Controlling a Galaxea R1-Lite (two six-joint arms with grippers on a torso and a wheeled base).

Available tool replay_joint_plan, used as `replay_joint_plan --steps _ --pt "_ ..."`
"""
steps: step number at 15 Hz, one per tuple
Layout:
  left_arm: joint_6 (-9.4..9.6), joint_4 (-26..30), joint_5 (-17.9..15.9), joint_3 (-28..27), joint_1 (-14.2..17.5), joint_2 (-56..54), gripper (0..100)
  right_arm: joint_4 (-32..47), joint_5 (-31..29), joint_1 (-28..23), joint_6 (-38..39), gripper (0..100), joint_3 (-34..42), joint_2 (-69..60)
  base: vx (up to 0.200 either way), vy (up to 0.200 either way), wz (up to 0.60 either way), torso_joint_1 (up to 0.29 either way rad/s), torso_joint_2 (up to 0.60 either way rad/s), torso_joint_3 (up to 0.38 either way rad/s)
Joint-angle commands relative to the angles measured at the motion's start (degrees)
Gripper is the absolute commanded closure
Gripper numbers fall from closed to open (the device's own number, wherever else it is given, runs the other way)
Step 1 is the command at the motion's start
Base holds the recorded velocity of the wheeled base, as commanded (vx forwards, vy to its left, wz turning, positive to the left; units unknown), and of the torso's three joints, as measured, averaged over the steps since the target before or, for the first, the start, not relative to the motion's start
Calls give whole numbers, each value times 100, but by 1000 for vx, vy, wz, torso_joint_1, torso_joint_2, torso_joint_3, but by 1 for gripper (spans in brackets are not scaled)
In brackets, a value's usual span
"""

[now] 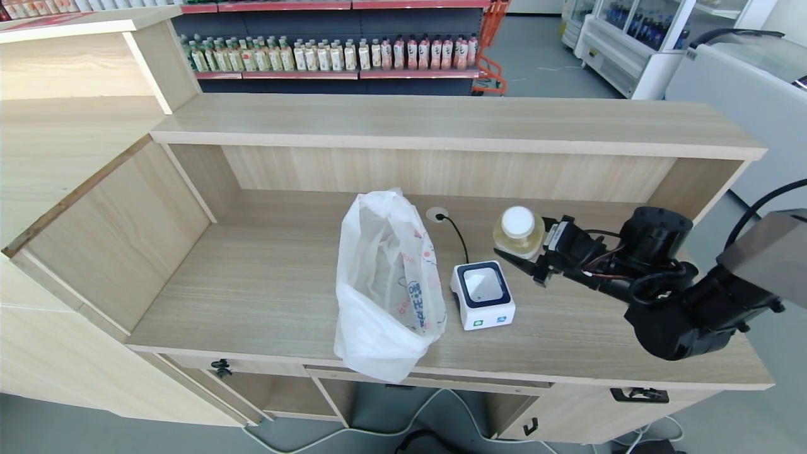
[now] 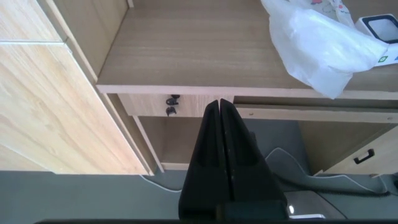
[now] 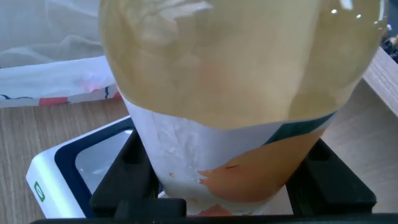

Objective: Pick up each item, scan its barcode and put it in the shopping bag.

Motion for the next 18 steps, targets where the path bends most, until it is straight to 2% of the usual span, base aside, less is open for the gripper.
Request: replay_joint_plan --steps 1,6,18 --pt "2 2 1 1 1 6 100 36 25 61 -60 100 -290 377 0 0 0 0 0 0" --pt "2 2 1 1 1 6 100 36 69 263 -69 100 -800 781 0 0 0 0 0 0" --pt "2 2 1 1 1 6 100 -17 482 280 -139 100 -1072 1176 0 0 0 0 0 0"
